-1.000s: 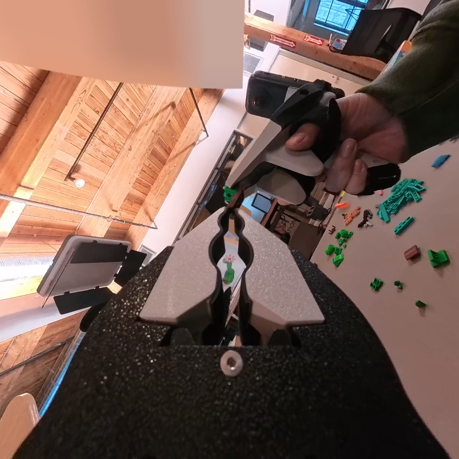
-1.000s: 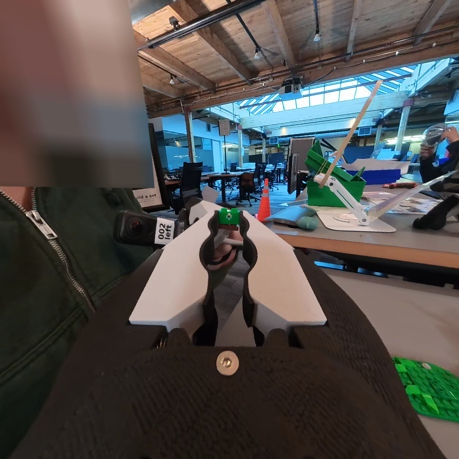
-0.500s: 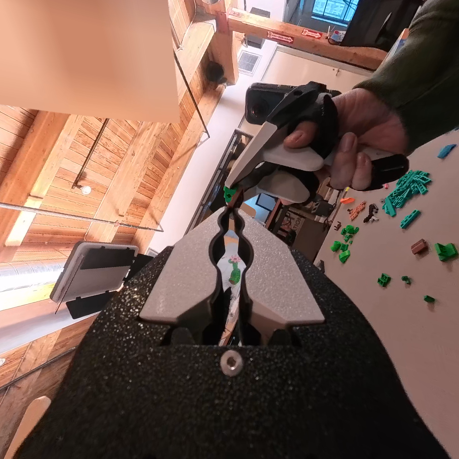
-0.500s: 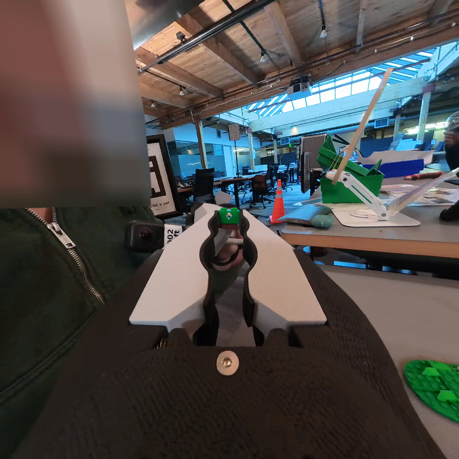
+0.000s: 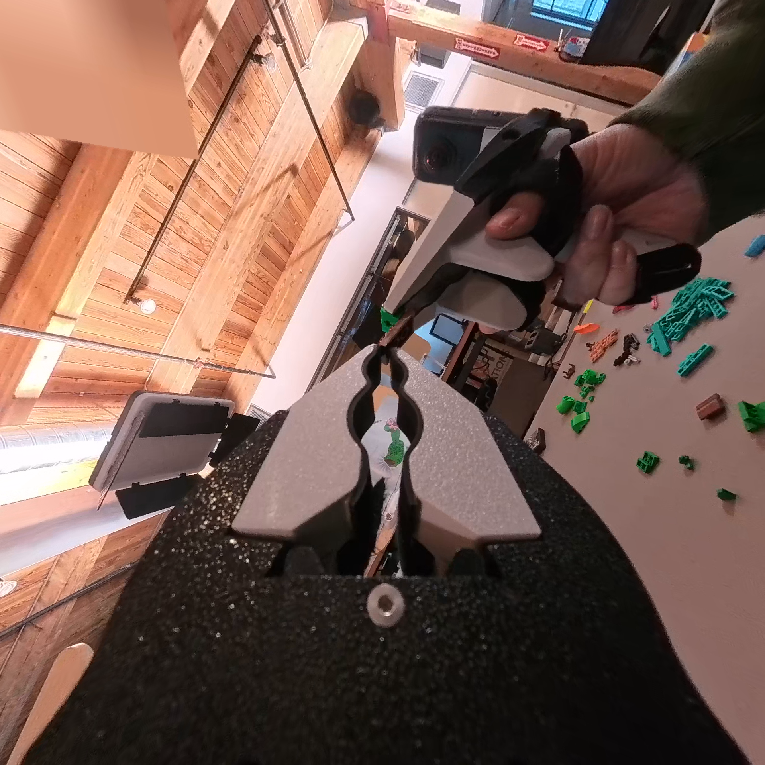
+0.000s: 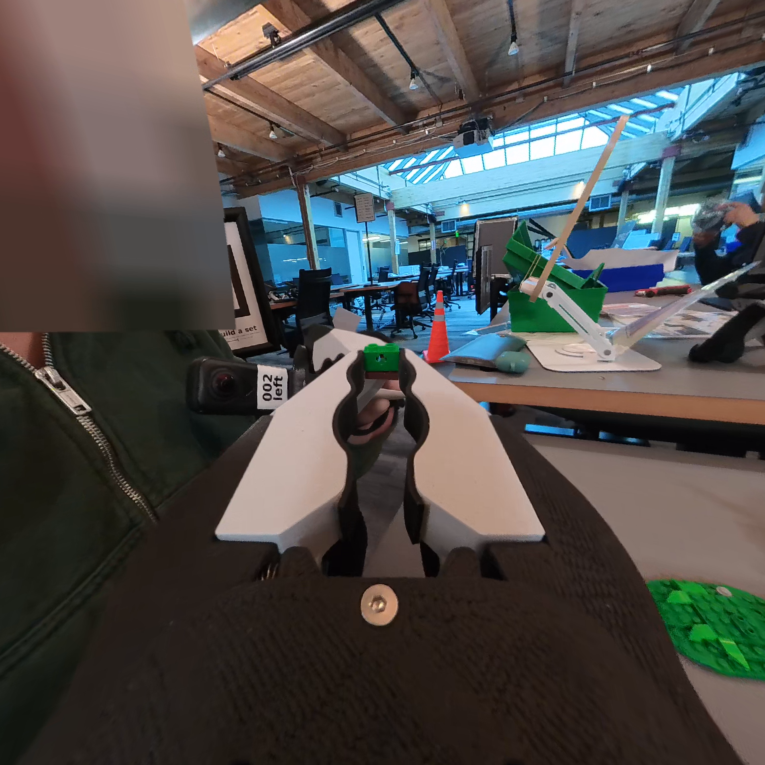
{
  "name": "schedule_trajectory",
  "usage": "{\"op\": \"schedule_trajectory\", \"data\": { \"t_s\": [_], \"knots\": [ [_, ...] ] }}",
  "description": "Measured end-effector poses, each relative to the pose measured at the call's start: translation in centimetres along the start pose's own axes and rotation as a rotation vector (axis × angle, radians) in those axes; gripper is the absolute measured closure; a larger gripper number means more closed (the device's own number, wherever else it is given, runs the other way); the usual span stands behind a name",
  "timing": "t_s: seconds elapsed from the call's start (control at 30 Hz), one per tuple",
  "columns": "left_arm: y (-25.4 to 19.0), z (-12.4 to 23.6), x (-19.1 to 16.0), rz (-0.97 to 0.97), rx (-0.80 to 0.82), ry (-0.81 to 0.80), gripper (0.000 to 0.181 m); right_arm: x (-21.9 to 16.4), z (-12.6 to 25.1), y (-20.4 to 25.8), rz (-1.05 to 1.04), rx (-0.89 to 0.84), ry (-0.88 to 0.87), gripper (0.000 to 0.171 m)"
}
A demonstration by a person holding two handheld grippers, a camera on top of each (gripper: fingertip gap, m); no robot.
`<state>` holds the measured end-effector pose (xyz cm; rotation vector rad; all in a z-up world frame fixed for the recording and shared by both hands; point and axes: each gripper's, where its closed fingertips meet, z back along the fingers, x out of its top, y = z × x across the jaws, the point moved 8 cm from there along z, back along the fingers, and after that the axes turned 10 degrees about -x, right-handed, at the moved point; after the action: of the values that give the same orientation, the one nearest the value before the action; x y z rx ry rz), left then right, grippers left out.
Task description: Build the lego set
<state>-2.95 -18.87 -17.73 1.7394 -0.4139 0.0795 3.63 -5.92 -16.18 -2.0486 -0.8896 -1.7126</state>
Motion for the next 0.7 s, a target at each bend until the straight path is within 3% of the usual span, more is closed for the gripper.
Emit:
{"op": "schedule_trajectory", "data": {
  "t_s": [0.03,0.5,0.7],
  "knots": [
    [0.0,0.0,0.0,0.003,-0.001,-0.001,0.18,0.0,0.0,0.0,-0.026,0.003,0.009,0.156],
    [-0.8,-0.2,0.5,-0.024,-0.047,-0.031,0.181,0.5,0.6,0.3,0.019,0.02,0.031,0.155],
    [-0.8,-0.2,0.4,-0.023,-0.052,-0.031,0.181,1.2,1.1,0.6,0.054,0.032,-0.004,0.138]
  ]
}}
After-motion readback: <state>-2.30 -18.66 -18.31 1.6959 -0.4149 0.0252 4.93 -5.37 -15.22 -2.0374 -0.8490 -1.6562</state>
